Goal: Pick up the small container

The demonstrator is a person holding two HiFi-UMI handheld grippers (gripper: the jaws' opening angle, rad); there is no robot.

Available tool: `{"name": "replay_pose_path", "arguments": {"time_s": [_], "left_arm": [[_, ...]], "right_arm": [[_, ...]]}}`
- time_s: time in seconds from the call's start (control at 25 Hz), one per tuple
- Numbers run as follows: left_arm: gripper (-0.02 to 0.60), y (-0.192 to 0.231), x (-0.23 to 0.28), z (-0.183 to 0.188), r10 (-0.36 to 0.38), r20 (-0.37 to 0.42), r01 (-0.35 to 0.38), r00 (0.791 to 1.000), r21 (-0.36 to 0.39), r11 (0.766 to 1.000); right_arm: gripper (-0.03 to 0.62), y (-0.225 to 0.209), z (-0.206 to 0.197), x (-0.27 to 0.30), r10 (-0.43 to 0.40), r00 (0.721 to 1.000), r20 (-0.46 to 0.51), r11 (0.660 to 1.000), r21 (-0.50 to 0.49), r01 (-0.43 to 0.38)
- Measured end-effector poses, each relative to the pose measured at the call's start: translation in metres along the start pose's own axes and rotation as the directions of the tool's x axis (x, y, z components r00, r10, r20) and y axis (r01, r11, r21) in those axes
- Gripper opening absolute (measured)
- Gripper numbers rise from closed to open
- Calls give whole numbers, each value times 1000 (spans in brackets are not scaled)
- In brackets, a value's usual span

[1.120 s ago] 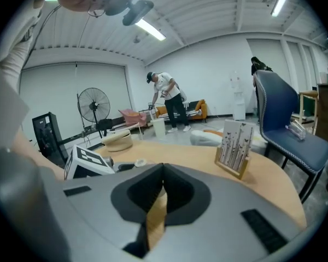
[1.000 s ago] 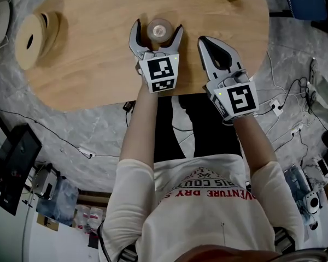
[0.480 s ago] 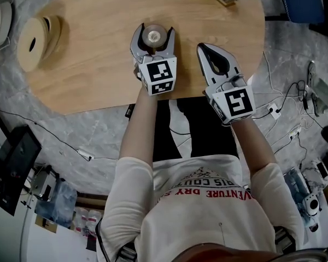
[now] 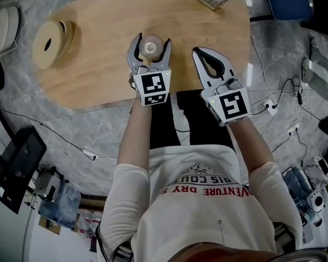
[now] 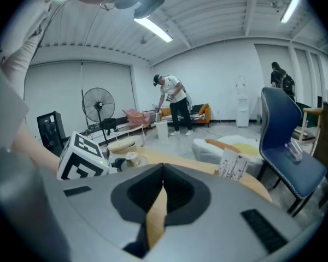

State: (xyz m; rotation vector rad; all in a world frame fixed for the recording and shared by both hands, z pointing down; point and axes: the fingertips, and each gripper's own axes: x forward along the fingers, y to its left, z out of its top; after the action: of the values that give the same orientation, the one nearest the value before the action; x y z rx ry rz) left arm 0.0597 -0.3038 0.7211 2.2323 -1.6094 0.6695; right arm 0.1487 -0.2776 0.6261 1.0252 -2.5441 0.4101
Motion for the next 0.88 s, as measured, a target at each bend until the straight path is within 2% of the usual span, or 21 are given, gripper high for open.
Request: {"name": "replay_pose_path", "arguments": {"time_s": [0.48,0.88], "left_arm": [[337,11,-114,140,-61,89,61,994,9,998],[339,25,-206,246,-127,199,114,972,77,991]], "right_arm": [[8,22,119,-41,-53,998,28,998,30,53],[8,60,215,-74,-37,992,121,999,-20,39]]}}
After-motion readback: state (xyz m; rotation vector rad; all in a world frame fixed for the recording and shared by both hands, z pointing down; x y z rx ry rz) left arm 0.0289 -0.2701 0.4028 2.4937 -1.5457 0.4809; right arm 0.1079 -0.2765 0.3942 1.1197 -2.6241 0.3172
